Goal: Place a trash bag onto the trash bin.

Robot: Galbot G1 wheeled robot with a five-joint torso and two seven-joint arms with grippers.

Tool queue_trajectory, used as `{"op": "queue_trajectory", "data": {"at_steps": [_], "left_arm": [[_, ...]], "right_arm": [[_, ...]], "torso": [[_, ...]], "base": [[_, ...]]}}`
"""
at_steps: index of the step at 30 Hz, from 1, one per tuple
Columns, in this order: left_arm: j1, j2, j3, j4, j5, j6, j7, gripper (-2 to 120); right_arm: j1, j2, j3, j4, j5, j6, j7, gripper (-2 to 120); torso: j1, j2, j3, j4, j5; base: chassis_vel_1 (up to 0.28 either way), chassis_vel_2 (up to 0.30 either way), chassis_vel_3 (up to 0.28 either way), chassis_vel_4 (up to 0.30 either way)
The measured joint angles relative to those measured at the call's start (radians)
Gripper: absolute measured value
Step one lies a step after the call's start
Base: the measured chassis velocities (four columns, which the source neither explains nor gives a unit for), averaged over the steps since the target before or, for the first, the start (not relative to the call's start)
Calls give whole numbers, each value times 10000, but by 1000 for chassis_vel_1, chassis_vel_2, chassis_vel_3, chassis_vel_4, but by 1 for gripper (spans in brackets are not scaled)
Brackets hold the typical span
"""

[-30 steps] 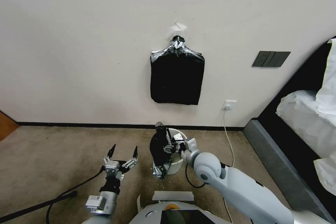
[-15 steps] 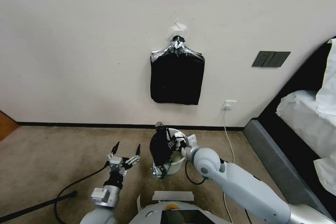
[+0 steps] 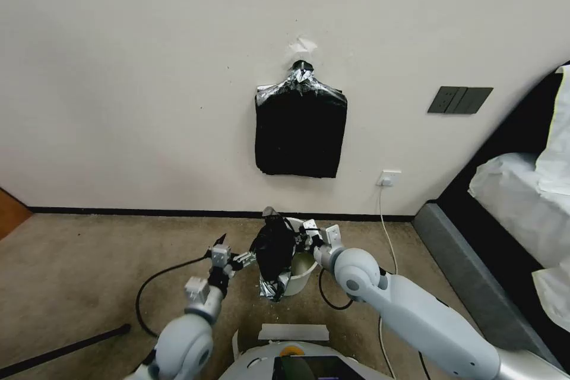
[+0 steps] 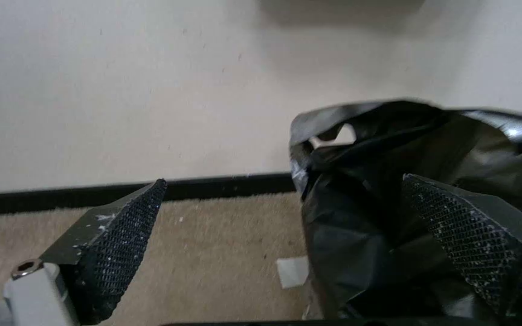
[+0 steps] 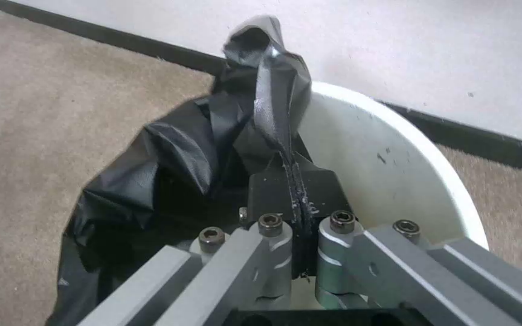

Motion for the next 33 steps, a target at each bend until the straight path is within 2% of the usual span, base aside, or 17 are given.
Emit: {"op": "queue_trajectory", "data": {"at_steps": [2,5,10,13,16,18,31,33], "left_arm": [[-120,-11,55,90,-102,172,-117,100],[-540,-216,314,334,-352,840,-604,100],[-1084,-495,638,609,-535,1340,-999,100],[-1627,-635,928,646,-1101,2087,-1449,100],[-2065,-661,1164,785,-1513,2474,-1713,100],[-2408,-683,1348,926,-2171,2788,-2062,100],[-3668,-967,2070,1913,-3586,3469,-2954,100],[-3887,-1037,2174,2149,-3783,3568,-3040,96]], "right_arm": [[120,19,-129,-46,-40,11,-45,0],[403,43,-430,-186,-150,56,-139,0],[470,36,-568,-199,-191,63,-154,0],[442,-6,-589,-166,-213,66,-144,0],[413,-103,-567,-114,-235,68,-132,0],[396,-192,-517,-49,-234,70,-117,0],[14,-552,-125,89,-266,71,-126,0],[-40,-570,-89,98,-287,75,-128,0]], "torso": [[0,0,0,3,-1],[0,0,0,4,0],[-1,-1,0,0,-2],[-1,-1,0,1,1],[-1,0,0,-2,1],[0,0,0,0,0],[-1,-1,0,0,1],[-1,0,0,0,0]], "base": [[0,0,0,0],[0,0,0,0],[0,0,0,0],[0,0,0,0],[0,0,0,0],[0,0,0,0],[0,0,0,0],[0,0,0,0]]}}
